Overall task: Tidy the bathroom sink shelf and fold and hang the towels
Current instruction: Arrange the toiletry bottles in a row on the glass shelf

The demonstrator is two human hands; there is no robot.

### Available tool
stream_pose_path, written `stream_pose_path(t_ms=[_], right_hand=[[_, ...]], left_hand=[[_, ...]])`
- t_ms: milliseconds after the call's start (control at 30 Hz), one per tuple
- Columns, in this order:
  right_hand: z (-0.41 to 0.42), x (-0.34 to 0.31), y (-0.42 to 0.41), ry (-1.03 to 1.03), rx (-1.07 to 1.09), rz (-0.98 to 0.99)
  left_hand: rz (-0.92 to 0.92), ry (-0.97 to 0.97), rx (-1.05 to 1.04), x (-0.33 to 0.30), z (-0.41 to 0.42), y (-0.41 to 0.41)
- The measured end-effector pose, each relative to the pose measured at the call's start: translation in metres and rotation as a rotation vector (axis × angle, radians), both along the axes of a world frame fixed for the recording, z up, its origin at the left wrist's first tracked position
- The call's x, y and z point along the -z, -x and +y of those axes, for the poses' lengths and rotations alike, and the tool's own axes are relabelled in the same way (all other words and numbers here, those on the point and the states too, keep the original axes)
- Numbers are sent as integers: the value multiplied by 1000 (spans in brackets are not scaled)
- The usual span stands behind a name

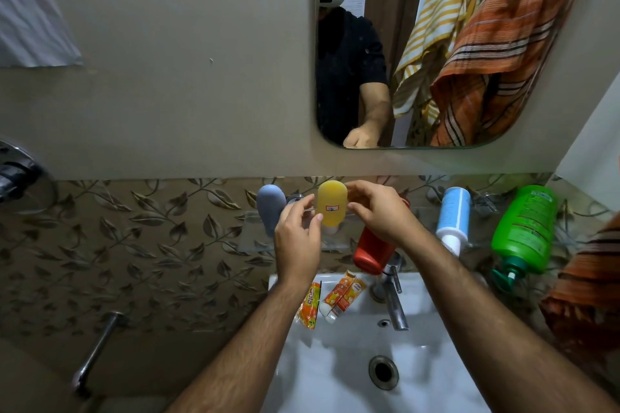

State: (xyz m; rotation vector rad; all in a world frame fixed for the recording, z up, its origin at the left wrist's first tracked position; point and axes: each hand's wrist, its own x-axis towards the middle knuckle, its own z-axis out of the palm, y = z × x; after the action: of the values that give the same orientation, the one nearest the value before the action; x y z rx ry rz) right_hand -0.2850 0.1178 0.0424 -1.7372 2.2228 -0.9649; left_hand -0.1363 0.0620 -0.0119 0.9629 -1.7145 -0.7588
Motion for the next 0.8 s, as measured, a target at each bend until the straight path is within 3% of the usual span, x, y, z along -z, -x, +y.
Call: stream_pose_path(t_ms=[133,300,467,600,800], right_hand=[[16,-7,10,33,82,176],[35,-6,20,-267,42,460],[44,5,24,-364,-6,479],[50,8,22,-362,-32,459],[56,12,40,-345,-109,367]], left_hand=[[-69,260,109,7,0,-8],[-387,493,253,21,2,-9],[-601,555,298,27,10,-2],[-592,555,290,28,17,8],[-404,548,300,20,23,14]])
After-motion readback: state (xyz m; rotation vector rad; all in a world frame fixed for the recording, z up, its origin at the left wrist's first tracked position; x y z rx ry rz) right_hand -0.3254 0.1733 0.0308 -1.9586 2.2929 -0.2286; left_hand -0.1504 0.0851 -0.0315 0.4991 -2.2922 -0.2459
